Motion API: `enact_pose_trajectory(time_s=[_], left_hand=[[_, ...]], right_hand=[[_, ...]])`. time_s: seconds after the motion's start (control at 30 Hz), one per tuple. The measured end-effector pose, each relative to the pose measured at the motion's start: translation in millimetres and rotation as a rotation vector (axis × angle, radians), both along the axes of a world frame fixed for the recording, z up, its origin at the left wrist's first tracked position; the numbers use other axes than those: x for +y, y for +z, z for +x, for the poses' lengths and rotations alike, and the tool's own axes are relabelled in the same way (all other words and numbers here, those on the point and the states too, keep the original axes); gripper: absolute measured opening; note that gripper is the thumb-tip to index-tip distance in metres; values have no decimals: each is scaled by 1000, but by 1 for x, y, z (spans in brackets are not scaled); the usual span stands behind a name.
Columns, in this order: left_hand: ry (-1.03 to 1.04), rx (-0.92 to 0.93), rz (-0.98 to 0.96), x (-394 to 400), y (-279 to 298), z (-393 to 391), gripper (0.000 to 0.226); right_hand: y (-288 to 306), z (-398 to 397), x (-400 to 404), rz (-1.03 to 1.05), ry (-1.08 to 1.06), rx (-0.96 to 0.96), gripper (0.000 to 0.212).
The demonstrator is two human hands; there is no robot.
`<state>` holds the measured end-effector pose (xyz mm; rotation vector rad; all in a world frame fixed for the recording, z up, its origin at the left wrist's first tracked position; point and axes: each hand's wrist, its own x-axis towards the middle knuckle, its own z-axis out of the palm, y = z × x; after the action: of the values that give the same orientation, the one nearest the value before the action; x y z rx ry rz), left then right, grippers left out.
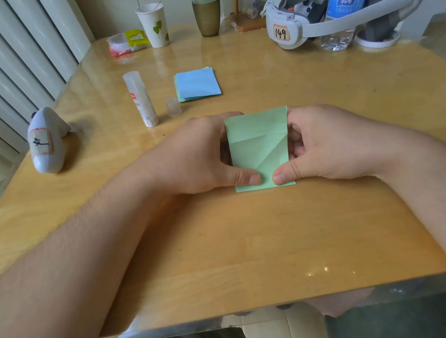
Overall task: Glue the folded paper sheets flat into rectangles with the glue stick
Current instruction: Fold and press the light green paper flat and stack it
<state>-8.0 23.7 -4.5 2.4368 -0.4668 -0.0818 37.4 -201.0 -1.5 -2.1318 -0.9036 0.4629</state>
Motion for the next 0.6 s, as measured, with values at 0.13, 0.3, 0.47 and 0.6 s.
enact_pose_trajectory(time_s=[0.13, 0.3, 0.47, 0.6], left_hand=[[3, -20, 19, -2, 1, 0, 54], [6, -28, 35, -2, 1, 0, 58], [4, -44, 45, -1, 1, 0, 62], [-4, -40, 37, 0, -1, 1, 57]], right_hand=[[-1, 0, -1, 4, 1, 16, 54], [1, 0, -1, -7, 15, 2, 56], [-1, 2, -2, -28, -1, -17, 51], [-4, 2, 2, -104, -67, -108, 49]])
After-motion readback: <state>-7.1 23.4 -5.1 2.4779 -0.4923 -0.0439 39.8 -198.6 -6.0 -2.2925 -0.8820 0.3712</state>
